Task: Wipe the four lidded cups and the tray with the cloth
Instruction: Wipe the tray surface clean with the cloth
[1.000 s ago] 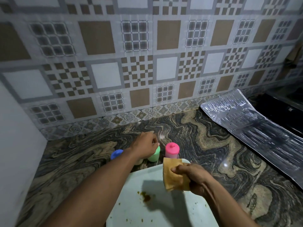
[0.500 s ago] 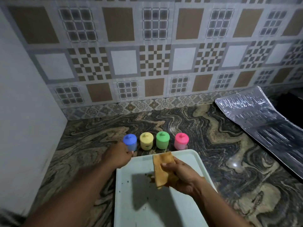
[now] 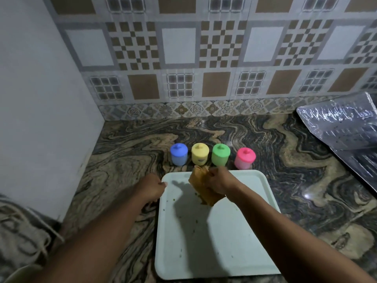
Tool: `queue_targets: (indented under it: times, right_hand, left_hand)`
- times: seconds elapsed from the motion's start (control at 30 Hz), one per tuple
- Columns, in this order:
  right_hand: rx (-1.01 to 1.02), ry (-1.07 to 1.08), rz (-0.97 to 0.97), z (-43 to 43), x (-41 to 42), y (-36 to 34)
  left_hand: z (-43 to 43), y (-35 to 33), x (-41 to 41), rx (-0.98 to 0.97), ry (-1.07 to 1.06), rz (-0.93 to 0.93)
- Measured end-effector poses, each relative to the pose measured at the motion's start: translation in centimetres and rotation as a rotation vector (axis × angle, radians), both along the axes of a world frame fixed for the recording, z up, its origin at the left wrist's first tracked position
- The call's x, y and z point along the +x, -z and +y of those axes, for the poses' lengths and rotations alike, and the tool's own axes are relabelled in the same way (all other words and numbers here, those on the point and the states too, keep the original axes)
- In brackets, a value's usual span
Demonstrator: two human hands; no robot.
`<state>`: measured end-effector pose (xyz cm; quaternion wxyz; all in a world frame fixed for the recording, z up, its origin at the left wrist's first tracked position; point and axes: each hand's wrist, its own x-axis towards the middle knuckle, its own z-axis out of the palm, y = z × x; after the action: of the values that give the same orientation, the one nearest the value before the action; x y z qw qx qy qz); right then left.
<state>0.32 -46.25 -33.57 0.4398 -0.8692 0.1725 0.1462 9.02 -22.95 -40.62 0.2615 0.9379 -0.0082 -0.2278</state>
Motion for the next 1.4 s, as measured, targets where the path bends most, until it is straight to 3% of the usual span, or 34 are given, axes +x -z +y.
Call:
queue_targets:
  times: [0.23, 0.4, 0.67, 0.93, 1.17, 1.4]
  right_hand:
    - [-0.411, -0.213, -0.282, 5.5, 2.7, 3.1]
    - [-0.628, -0.433, -0.314, 8.1, 1.5, 5.7]
    - [-0.669, -0.443, -0.336, 8.4, 1.3, 7.3]
    - [-0.515, -0.436, -0.413, 8.9, 0.8, 8.6]
    - [-0.512, -0.413, -0.418, 11.0, -1.3, 10.3]
    - [-0.585, -0.552, -0.526, 12.2, -7.7, 10.2]
  left_hand:
    - [1.2, 0.8, 0.3, -0.267, -0.215, 0.183]
    - [1.1, 0.7, 0.7, -0.306, -0.263, 0.22]
    - [0.9, 0.3, 1.0, -0.297, -0.29, 0.265]
    - [0.6, -0.1, 1.4, -0.268, -0.29, 0.274]
    - [0.5, -0.7, 1.4, -0.237, -0.261, 0.268]
    - [0.1, -0.6, 1.2, -0.219, -0.244, 0.229]
